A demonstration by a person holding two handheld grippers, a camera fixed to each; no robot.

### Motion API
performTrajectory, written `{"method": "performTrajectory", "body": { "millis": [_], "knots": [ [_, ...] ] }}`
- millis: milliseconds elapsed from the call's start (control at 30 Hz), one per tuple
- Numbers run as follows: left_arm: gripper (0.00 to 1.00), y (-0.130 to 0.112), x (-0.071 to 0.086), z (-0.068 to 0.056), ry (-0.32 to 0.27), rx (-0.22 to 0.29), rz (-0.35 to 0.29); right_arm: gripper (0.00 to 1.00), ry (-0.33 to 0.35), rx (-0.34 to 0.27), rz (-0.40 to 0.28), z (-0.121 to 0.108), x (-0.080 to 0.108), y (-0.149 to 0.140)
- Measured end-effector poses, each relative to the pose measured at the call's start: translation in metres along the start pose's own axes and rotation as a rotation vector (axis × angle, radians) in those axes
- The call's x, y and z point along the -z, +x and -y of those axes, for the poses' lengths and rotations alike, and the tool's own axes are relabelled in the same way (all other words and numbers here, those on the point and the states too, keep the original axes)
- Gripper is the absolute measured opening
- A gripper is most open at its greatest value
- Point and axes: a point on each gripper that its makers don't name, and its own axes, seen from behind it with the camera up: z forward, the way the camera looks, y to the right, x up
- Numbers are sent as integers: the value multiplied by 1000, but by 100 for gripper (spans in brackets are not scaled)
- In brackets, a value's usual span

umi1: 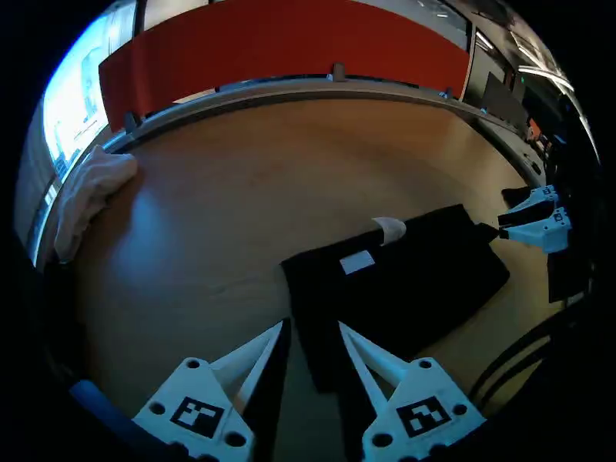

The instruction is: Fold towel

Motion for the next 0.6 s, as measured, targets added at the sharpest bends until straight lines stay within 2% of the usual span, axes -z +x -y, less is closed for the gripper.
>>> {"method": "performTrajectory", "body": {
  "millis": [67, 300, 467, 533, 600],
  "knots": [
    [41, 0, -3, 0, 0, -3, 0, 40, -4, -4, 1, -2, -3, 0],
    [46, -3, -6, 1, 9, -23, 7, 60, -20, 6, -1, -6, -9, -1],
    [48, -4, -7, 1, 12, -26, 11, 67, -26, 35, 6, -8, -10, -6],
    [54, -4, -7, 2, 14, -25, 11, 68, -29, 43, 9, -8, -11, -7],
    [54, -4, -7, 3, 15, -25, 11, 69, -33, 51, 10, -9, -13, -8]
  ]
}}
